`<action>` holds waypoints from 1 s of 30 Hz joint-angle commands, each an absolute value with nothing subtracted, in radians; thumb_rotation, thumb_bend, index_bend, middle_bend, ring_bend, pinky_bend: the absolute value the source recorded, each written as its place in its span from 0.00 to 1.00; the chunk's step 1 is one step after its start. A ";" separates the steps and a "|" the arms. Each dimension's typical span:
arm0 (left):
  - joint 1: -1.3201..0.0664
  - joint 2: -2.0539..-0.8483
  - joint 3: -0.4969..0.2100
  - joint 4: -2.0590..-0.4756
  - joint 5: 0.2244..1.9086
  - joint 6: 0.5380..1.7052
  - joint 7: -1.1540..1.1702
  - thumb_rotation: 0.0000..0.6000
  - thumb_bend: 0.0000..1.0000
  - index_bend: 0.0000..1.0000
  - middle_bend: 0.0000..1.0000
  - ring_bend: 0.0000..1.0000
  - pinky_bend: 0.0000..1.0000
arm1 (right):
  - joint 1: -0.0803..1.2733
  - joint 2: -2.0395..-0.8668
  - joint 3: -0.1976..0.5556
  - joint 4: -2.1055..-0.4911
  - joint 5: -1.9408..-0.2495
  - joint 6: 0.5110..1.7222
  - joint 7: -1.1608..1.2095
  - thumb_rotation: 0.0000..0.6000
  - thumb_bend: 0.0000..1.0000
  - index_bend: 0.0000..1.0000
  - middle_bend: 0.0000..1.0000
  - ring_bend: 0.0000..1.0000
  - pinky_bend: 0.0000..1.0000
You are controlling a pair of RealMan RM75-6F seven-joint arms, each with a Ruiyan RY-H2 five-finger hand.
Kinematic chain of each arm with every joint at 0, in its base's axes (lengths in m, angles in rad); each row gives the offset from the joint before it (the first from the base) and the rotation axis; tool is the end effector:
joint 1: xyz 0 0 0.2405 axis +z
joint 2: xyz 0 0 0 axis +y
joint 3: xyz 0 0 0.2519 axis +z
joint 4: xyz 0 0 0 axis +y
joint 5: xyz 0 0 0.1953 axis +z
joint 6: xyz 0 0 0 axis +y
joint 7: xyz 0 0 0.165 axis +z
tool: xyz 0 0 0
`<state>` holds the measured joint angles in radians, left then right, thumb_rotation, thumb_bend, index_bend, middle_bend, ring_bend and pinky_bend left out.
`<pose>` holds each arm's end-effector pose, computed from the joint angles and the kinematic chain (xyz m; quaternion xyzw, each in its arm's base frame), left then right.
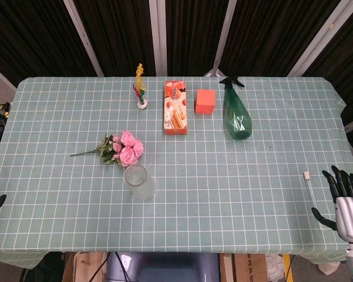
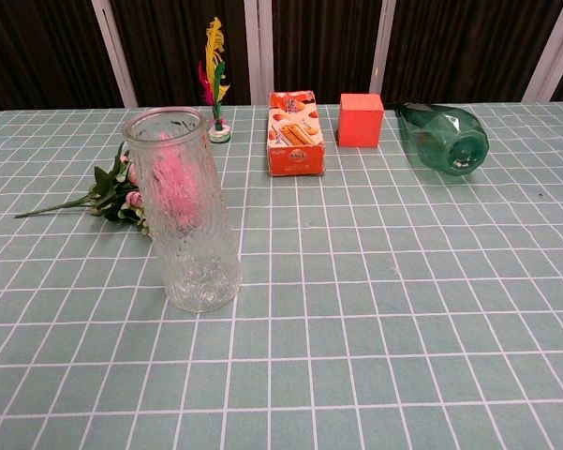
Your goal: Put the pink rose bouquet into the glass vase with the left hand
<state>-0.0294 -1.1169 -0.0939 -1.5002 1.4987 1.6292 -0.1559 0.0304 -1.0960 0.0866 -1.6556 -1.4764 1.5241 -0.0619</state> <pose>-0.3171 0.1903 0.2108 -0.5379 -0.3544 -0.4444 0.6226 -0.3031 -0.1904 0.1871 0.5701 -0.3746 0.3797 0.6249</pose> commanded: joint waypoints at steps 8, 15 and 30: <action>-0.019 -1.117 -0.085 -1.501 1.536 1.664 -0.164 1.00 0.30 0.13 0.01 0.00 0.00 | 0.025 -1.096 0.077 -1.660 -1.498 1.541 -0.067 1.00 0.23 0.06 0.05 0.02 0.00; -0.020 -1.115 -0.102 -1.499 1.490 1.643 -0.164 1.00 0.30 0.12 0.01 0.00 0.00 | 0.031 -1.098 0.079 -1.662 -1.491 1.527 -0.075 1.00 0.23 0.06 0.05 0.02 0.00; -0.077 -1.114 -0.120 -1.483 1.457 1.535 -0.173 1.00 0.20 0.09 0.00 0.00 0.00 | 0.025 -1.078 0.080 -1.667 -1.473 1.523 -0.040 1.00 0.23 0.06 0.05 0.02 0.00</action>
<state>-0.0635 -1.1144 -0.1147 -1.4867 1.4573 1.5513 -0.1720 0.0254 -1.0796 0.0795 -1.6673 -1.4738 1.5227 -0.0418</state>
